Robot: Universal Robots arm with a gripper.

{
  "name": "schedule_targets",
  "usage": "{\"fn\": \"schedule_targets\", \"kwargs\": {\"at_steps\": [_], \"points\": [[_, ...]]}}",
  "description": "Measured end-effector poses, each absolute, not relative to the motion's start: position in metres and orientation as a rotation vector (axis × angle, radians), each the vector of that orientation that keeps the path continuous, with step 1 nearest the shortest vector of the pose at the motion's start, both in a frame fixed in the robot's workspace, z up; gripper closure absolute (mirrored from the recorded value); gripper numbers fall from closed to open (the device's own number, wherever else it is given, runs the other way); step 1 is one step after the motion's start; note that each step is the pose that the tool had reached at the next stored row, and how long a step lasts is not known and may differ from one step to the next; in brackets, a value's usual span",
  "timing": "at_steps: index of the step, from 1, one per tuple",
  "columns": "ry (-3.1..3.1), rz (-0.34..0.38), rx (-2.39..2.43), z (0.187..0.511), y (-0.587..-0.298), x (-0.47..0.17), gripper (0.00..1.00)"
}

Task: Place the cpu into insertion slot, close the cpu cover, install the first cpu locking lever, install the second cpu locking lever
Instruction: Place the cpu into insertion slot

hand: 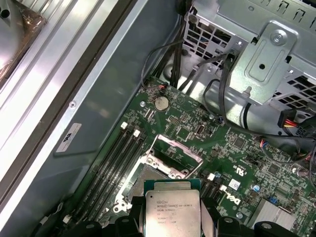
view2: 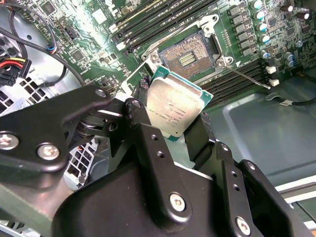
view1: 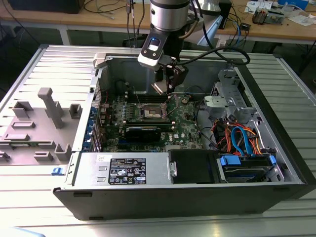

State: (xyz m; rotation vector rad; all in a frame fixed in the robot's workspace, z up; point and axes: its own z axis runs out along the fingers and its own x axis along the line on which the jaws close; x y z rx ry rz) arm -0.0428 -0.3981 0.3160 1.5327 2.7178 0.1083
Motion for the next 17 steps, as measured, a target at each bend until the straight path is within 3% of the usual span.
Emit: {"fn": "schedule_targets", "kwargs": {"at_steps": [17], "points": [[2.686, 0.108, 1.585, 0.3152, -0.3981, -0.0428, 0.45]]}}
